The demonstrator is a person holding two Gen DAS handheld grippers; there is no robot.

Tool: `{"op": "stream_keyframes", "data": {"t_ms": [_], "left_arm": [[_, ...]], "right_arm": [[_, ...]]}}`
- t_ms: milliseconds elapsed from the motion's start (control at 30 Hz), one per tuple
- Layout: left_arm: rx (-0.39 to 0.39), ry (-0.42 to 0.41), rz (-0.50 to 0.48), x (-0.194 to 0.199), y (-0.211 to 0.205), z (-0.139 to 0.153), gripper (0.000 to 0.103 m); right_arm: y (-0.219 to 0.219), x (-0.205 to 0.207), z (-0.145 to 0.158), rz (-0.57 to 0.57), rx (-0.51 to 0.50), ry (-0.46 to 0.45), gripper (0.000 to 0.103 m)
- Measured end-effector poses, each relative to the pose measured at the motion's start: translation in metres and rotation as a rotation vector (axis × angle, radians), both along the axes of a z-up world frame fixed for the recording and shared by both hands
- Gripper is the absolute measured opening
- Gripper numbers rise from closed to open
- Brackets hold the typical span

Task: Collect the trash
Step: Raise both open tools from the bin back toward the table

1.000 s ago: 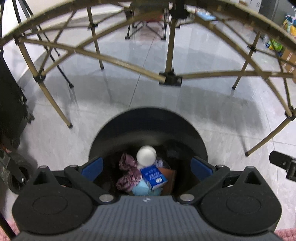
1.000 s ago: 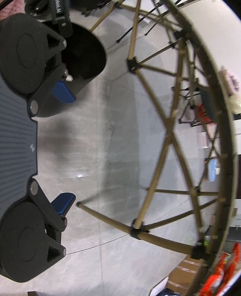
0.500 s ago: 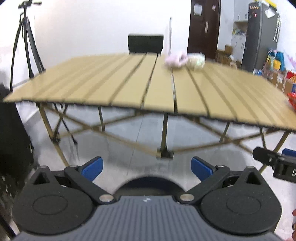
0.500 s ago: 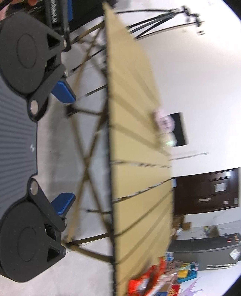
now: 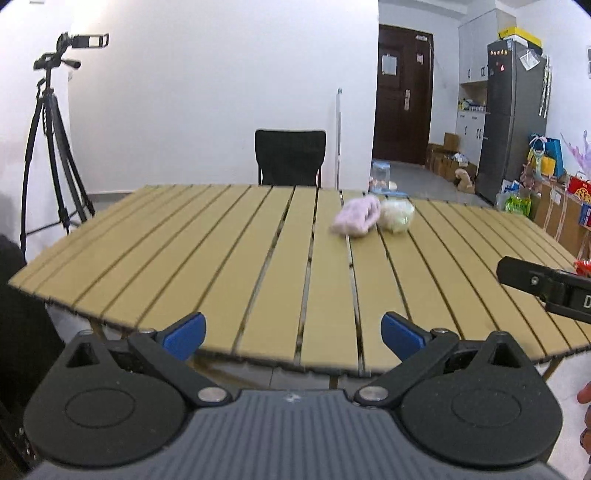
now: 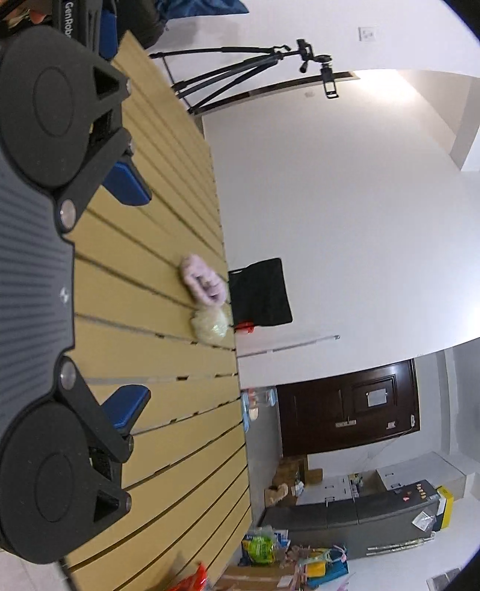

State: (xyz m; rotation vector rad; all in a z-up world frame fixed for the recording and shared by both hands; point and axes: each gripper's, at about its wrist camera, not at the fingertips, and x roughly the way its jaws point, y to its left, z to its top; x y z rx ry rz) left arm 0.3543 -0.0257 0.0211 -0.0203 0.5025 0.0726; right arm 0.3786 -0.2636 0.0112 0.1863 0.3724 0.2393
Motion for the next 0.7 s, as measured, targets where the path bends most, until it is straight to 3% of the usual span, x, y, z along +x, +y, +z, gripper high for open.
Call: {"op": "stream_keyframes", "data": {"t_ms": [367,567,700], "left_arm": [[0.023,-0.018,-0.031,0.080,0.004,0.018,0.103],[0.003,-0.013,-0.048,0.135,0.008,0.023,0.103],[-0.001,0.010,-0.066,0.172,0.004,0.018,0.103]], "right_arm": [[0.012,0.095,0.017,-0.041,-0.131,0.001,0.103],[0.013,0.160,0.008,-0.040,-0.154,0.064,0.103],[0.022,0.204,-0.004,-0.082,-0.234,0.078,0.097]]}}
